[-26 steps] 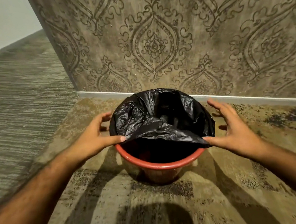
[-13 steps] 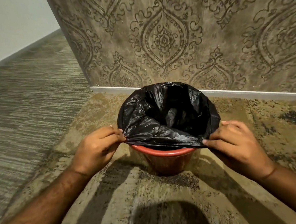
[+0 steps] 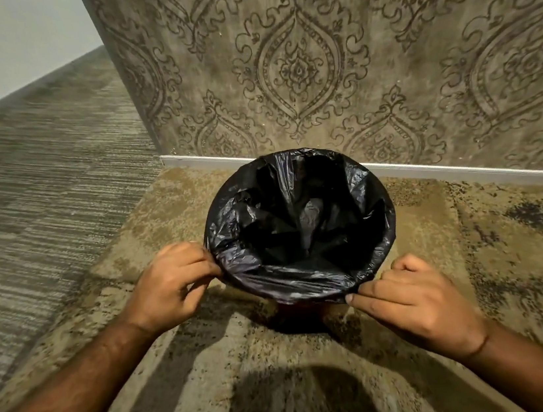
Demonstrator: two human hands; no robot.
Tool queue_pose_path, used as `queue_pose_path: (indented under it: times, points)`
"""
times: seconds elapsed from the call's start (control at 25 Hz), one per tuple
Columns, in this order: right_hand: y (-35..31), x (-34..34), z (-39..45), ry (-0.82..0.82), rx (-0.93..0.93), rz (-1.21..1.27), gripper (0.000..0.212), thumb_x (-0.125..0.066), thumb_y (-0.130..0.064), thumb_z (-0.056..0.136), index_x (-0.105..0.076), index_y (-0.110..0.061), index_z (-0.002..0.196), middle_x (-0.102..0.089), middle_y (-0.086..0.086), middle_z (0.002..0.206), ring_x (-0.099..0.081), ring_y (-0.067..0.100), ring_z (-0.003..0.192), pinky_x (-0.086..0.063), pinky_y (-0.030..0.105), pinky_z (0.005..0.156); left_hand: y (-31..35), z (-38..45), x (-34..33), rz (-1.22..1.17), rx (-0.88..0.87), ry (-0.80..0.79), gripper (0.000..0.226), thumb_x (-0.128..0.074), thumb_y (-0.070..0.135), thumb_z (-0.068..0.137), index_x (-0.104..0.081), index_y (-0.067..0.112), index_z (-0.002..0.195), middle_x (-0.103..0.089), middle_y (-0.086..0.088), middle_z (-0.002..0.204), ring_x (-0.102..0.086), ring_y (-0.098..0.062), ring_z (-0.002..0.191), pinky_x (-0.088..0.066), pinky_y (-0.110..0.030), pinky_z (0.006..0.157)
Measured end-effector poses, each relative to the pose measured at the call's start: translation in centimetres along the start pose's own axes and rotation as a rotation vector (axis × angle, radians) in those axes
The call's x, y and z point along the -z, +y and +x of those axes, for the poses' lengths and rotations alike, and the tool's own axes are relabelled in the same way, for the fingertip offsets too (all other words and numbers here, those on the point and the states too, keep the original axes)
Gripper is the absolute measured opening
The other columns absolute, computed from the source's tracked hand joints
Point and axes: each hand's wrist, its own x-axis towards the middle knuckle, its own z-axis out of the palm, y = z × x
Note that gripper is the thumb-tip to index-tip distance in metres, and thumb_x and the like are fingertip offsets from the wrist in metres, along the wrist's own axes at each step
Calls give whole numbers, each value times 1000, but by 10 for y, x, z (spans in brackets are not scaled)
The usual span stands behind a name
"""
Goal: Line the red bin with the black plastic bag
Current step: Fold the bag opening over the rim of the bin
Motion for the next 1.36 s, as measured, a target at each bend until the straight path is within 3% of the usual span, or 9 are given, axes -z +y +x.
queue_pose_path:
  times: [0.28, 0.36, 0.44, 0.56, 0.68, 0.8, 0.92, 1.12, 1.36]
  points:
    - [-2, -20, -10, -145, -186, -13, 22, -71, -18, 94, -85, -20, 111, -83, -8, 106, -78, 11, 84, -51, 31, 64, 3, -3, -48, -159, 391, -152, 19, -72, 11, 96, -81, 25, 105, -77, 12, 104, -67, -9, 103, -56, -36, 92]
    - [-1, -19, -14, -100, -485, 72, 22, -65, -18, 94, -84, -24, 104, -82, -9, 99, -79, 13, 83, -60, 32, 67, 8, 7, -49, -391, 656, -50, 22, -62, 4, 100, -79, 18, 103, -77, 7, 102, -69, -7, 95, -56, -35, 87]
    - [2, -12, -8, 117, -993, 340, 25, -65, -6, 97, -80, -25, 93, -79, -5, 90, -77, 20, 77, -62, 36, 64, 15, 27, -39, -780, 956, 231, 25, -50, 2, 104, -73, 12, 104, -74, -1, 97, -68, -15, 86, -55, -36, 77]
    - [10, 2, 22, 351, -1446, 766, 12, -63, -24, 106, -74, -23, 113, -78, 4, 103, -77, 29, 86, -61, 36, 64, 25, 62, -26, -1121, 1133, 350, 28, -48, 23, 110, -73, 11, 114, -73, -6, 99, -63, -18, 79, -53, -31, 65]
    - [10, 8, 52, 271, -1567, 1070, 31, -70, -31, 103, -64, -27, 133, -81, 0, 111, -79, 18, 88, -64, 39, 69, 34, 80, -28, -1165, 1199, 328, 37, -52, 40, 108, -79, 16, 113, -80, -6, 102, -68, -17, 78, -54, -33, 67]
    - [7, 6, 58, 221, -1671, 1138, 49, -78, -17, 97, -57, -21, 142, -73, 4, 118, -75, 7, 73, -63, 42, 75, 45, 83, -31, -1157, 1225, 352, 38, -52, 47, 107, -79, 21, 114, -84, 2, 106, -73, -16, 90, -57, -35, 78]
    - [1, 6, 54, 324, -1807, 1019, 80, -87, -34, 88, -42, -24, 154, -62, 13, 126, -72, 18, 89, -66, 41, 74, 64, 80, -34, -1278, 1195, 269, 42, -47, 56, 106, -75, 29, 123, -83, 11, 113, -75, -6, 102, -55, -31, 79]
    - [-24, -1, 64, 261, -1843, 1088, 60, -82, -35, 94, -43, -27, 140, -75, 15, 110, -74, 22, 61, -69, 40, 62, 69, 72, -37, -1256, 1128, 276, 44, -52, 55, 105, -70, 27, 133, -81, 8, 123, -77, -4, 105, -56, -30, 81]
    - [-17, -28, 80, 309, -1836, 1125, 45, -53, -12, 101, -49, -24, 145, -78, 20, 115, -82, 39, 70, -68, 44, 59, 68, 65, -30, -1208, 979, 249, 40, -51, 49, 106, -65, 33, 140, -78, 24, 120, -71, 11, 108, -54, -28, 96]
